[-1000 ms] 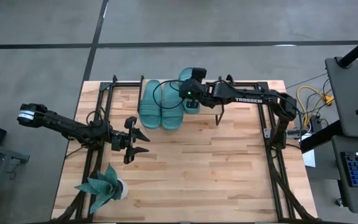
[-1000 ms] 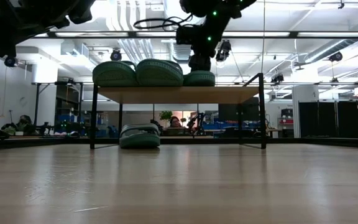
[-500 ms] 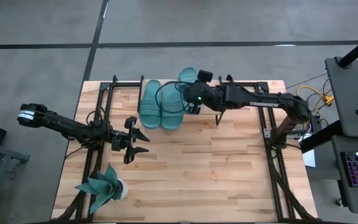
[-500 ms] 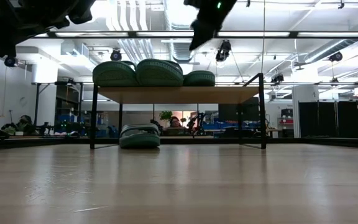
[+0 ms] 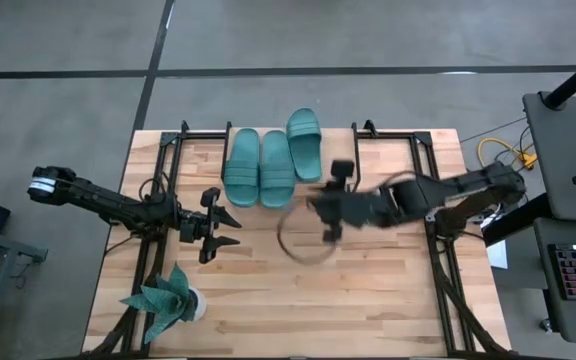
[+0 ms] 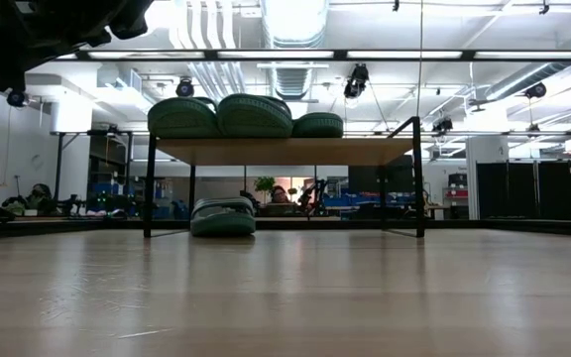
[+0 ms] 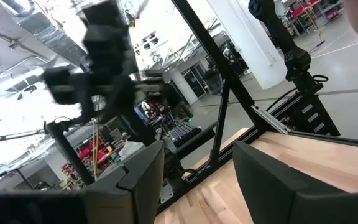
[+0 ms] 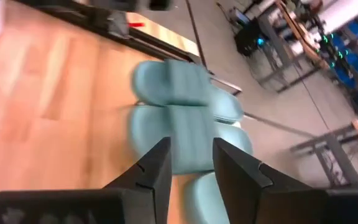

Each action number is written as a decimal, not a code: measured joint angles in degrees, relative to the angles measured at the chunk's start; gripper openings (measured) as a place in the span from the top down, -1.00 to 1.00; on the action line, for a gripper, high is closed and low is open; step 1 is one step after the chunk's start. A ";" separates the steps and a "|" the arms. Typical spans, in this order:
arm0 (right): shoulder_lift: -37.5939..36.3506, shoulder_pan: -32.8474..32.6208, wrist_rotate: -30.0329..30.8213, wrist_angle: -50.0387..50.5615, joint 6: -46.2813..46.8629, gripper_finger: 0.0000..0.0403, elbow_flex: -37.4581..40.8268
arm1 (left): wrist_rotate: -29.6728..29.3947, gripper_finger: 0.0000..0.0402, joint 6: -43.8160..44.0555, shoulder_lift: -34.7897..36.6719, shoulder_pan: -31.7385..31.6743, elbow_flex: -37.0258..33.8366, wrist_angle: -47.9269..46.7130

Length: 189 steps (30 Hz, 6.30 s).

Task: Pick and place slides into the shelf
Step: Put the blue slipper on the shelf

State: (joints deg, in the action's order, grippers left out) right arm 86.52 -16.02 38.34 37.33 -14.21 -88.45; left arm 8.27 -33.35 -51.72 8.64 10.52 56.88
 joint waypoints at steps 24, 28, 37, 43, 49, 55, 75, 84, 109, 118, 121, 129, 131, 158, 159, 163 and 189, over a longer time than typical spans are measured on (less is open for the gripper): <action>0.24 -24.86 41.38 -0.82 29.17 0.58 24.12 | 1.17 0.12 0.01 -2.86 2.39 2.17 -0.04; 0.24 -25.78 41.74 -2.38 35.13 0.62 28.98 | 1.02 0.12 -1.26 -6.74 5.23 4.96 -0.12; 0.09 -26.42 49.02 -2.89 35.69 0.66 31.19 | -32.12 0.12 -2.12 -19.84 9.81 18.61 -11.06; -1.87 -28.57 51.70 -1.50 34.21 0.64 30.73 | -41.01 0.12 1.71 -26.24 12.38 32.61 -35.81; -7.40 -32.35 51.73 1.00 37.19 0.66 32.74 | -54.64 0.12 6.06 -32.54 18.70 44.90 -53.54; -14.34 -34.29 51.72 1.17 37.19 0.66 37.74 | -67.15 0.12 6.45 -39.66 23.36 50.24 -56.87; -25.60 -34.22 51.66 0.93 40.75 0.70 47.60 | -70.89 0.12 19.03 -54.74 23.24 50.58 -60.81; -25.51 -34.22 51.66 0.86 40.77 0.69 47.67 | -70.16 0.12 34.82 -54.93 20.89 50.60 -72.24; -25.47 -34.22 51.02 0.75 40.78 0.71 47.76 | -72.12 0.12 43.98 -58.41 13.61 45.50 -76.99; -25.47 -34.22 50.95 0.75 40.79 0.70 47.86 | -74.58 0.12 43.83 -59.42 13.18 45.51 -76.74; -25.47 -34.22 50.17 0.75 40.77 0.71 47.87 | -73.27 0.12 43.74 -59.45 13.03 45.46 -76.83; -25.47 -34.22 50.13 0.75 40.77 0.71 47.87 | -70.22 0.12 43.50 -59.52 12.94 45.41 -76.96; -25.47 -34.22 50.13 0.75 40.77 0.71 47.87 | -70.09 0.12 43.50 -59.54 12.94 45.40 -76.99; -25.47 -34.22 49.48 0.75 40.76 0.72 47.87 | -53.80 0.12 41.62 -55.84 11.85 45.55 -77.53; -25.47 -34.22 49.35 0.75 40.77 0.72 47.87 | -53.15 0.12 41.70 -55.21 12.20 45.46 -77.58; -25.47 -34.20 48.44 0.65 40.77 0.72 47.87 | -51.20 0.12 42.05 -51.34 14.26 45.32 -77.36; -11.36 -31.87 20.28 -44.64 -6.94 0.72 47.87 | -51.65 0.94 40.28 -19.34 31.19 41.50 -77.15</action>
State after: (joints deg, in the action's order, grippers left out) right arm 75.16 -47.88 58.62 -7.31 -21.14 -40.58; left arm -43.38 6.94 -71.07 39.84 52.03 -20.27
